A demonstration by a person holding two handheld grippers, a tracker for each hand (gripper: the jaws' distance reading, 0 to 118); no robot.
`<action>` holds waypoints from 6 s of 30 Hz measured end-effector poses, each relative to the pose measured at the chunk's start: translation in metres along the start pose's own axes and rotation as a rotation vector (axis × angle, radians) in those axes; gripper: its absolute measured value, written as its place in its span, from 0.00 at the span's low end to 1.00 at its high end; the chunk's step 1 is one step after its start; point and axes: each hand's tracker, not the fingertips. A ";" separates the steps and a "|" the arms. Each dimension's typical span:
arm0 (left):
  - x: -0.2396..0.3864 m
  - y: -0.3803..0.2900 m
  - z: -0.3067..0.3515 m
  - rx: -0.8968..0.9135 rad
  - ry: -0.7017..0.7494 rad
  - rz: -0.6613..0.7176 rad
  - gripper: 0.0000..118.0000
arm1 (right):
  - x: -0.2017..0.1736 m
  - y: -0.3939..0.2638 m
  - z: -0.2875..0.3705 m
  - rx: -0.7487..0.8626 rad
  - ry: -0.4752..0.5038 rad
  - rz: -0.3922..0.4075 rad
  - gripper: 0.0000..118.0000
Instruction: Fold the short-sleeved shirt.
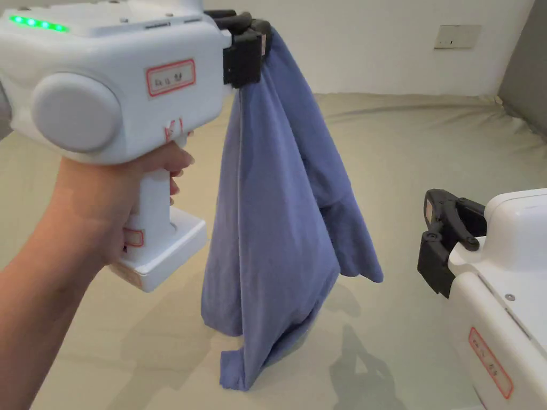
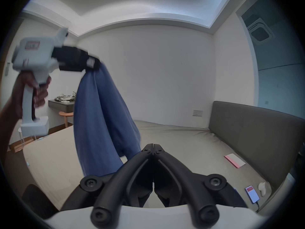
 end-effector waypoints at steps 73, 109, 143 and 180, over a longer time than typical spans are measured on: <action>0.013 -0.301 0.013 -0.686 0.349 0.162 0.04 | -0.006 -0.056 -0.042 -0.119 -0.004 0.065 0.00; 0.008 -0.302 0.044 -0.682 0.297 0.264 0.05 | 0.058 -0.222 -0.241 -0.890 0.192 0.045 0.91; -0.053 -0.138 0.097 -0.232 0.459 0.217 0.05 | 0.111 0.000 -0.126 -0.220 0.071 -0.151 0.01; -0.144 0.095 0.067 0.134 0.460 0.255 0.05 | 0.166 0.205 -0.130 0.258 -0.223 -0.130 0.01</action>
